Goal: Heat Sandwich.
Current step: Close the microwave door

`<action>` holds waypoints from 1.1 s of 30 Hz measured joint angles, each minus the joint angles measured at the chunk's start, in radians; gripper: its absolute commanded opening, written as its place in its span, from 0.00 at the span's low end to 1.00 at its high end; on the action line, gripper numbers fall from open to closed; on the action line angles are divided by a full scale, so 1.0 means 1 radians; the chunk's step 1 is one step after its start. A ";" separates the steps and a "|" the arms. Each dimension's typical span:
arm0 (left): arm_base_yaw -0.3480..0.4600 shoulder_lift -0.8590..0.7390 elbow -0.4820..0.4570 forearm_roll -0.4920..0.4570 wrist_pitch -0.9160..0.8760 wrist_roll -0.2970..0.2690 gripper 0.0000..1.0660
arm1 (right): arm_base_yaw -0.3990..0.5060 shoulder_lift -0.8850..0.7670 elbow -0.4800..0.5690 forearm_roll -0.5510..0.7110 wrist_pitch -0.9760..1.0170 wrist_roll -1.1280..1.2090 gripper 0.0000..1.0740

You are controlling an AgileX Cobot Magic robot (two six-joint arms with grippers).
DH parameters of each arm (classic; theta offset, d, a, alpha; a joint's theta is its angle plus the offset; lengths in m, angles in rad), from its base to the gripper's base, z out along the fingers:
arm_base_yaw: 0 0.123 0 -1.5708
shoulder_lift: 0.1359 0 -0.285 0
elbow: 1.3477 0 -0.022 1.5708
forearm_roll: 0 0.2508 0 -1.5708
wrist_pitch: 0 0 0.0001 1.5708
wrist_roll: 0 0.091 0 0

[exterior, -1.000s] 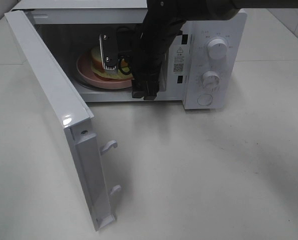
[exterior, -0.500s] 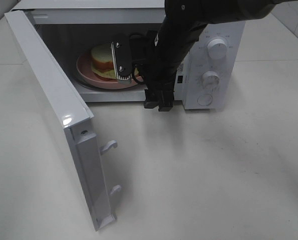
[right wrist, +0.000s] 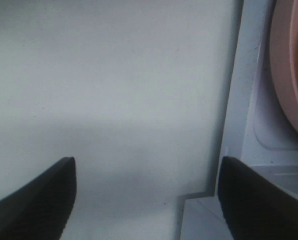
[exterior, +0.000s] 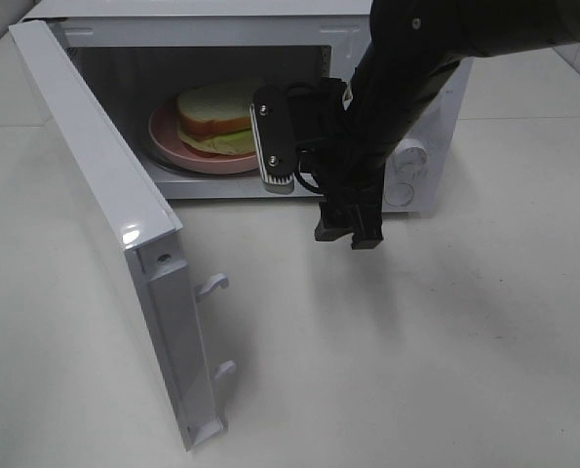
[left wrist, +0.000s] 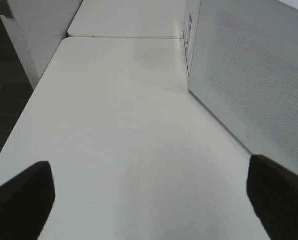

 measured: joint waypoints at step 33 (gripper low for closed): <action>0.000 0.000 0.000 0.000 0.000 0.000 0.92 | 0.000 -0.495 0.512 0.001 -0.002 0.563 0.71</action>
